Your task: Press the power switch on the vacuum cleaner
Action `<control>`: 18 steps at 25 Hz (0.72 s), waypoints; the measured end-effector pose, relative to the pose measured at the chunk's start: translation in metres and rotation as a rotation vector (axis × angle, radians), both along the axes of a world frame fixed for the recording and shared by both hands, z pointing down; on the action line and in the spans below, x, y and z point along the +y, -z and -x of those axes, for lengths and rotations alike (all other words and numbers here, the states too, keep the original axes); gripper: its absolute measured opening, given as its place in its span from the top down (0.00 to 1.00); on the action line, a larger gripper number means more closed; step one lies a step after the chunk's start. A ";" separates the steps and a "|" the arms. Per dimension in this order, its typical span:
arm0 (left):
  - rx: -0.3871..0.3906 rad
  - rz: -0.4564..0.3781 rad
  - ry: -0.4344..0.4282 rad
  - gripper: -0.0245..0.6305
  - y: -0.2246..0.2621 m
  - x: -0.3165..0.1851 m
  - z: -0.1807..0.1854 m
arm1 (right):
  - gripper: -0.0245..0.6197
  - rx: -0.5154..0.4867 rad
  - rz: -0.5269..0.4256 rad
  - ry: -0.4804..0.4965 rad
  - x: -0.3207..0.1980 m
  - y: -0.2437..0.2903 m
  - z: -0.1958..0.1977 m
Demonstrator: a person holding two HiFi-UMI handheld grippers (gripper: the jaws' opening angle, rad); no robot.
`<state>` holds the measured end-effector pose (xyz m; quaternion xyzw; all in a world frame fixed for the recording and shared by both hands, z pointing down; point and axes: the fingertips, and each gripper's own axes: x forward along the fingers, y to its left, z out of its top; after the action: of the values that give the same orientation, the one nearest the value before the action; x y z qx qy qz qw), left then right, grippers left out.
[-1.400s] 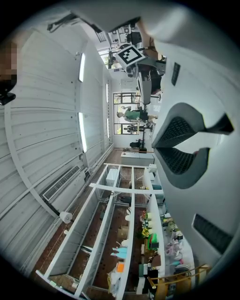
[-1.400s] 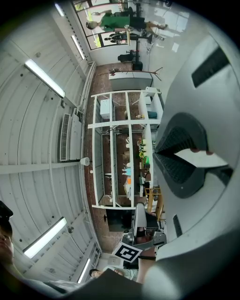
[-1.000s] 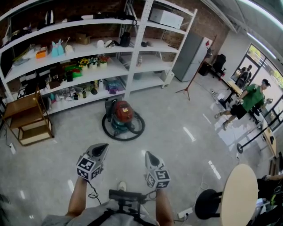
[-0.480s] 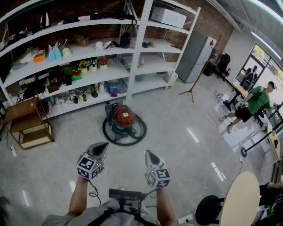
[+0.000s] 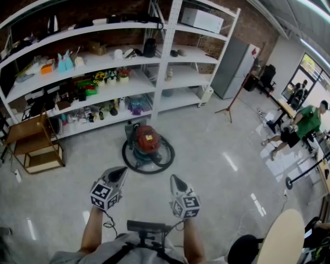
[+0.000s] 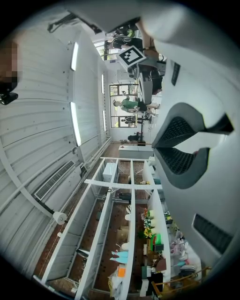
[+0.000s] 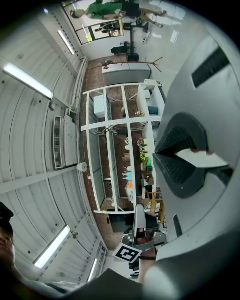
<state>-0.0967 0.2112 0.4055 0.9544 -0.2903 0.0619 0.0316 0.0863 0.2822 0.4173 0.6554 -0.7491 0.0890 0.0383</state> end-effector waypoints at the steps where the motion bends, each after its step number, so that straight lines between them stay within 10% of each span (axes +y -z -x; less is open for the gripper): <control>1: -0.003 0.001 0.001 0.95 -0.001 -0.003 -0.003 | 0.94 -0.001 0.000 0.003 -0.003 0.000 -0.002; 18: -0.008 -0.015 0.011 0.95 0.003 -0.027 -0.028 | 0.94 -0.013 -0.009 0.015 -0.026 -0.003 -0.025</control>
<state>-0.0688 0.1844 0.4028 0.9527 -0.2963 0.0633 0.0238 0.1112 0.2566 0.4200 0.6495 -0.7545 0.0896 0.0310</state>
